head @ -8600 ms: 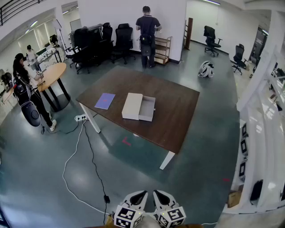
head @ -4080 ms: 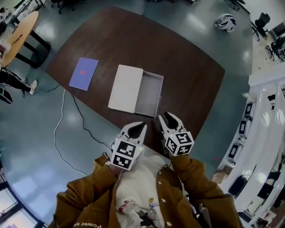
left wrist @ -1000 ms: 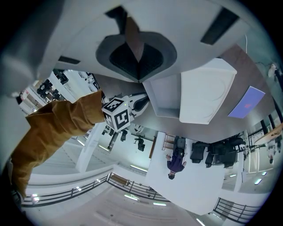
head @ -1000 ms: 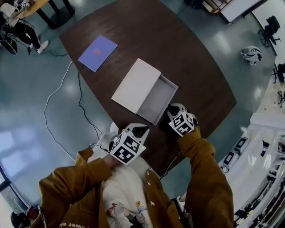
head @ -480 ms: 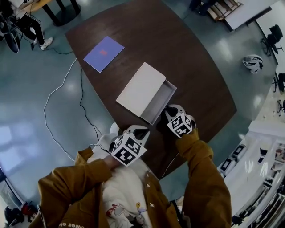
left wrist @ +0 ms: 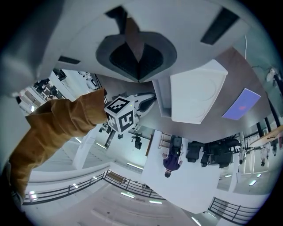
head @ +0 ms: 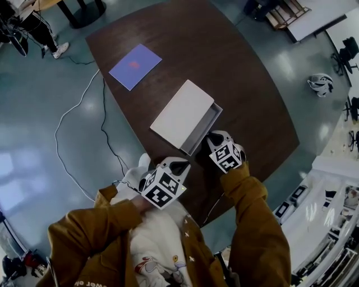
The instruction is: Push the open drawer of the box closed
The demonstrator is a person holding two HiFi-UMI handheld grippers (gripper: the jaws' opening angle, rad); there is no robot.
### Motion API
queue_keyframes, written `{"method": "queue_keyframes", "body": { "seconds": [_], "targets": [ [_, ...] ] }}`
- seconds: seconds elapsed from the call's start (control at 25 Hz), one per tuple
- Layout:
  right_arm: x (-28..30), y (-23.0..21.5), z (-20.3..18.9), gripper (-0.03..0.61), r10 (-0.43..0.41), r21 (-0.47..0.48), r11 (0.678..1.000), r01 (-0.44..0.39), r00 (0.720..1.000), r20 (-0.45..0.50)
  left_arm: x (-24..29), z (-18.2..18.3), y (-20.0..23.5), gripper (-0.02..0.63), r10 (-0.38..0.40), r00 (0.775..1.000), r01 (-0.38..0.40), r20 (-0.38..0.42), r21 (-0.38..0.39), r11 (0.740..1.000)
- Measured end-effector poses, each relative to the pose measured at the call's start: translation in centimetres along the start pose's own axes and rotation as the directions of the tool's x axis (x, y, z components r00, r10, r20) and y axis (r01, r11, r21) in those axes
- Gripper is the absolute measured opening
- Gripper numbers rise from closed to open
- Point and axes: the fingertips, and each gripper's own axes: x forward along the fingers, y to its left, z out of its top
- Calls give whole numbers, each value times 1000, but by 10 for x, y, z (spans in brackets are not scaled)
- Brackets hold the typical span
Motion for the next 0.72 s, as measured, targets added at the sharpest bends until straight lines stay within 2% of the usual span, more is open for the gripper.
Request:
{"method": "queue_keyframes", "body": {
  "seconds": [0.72],
  "targets": [
    [17, 0, 32, 40, 16, -15, 1000, -16, 999, 28, -8, -3, 15, 6, 21, 1000, -21, 2, -27, 999]
  ]
}}
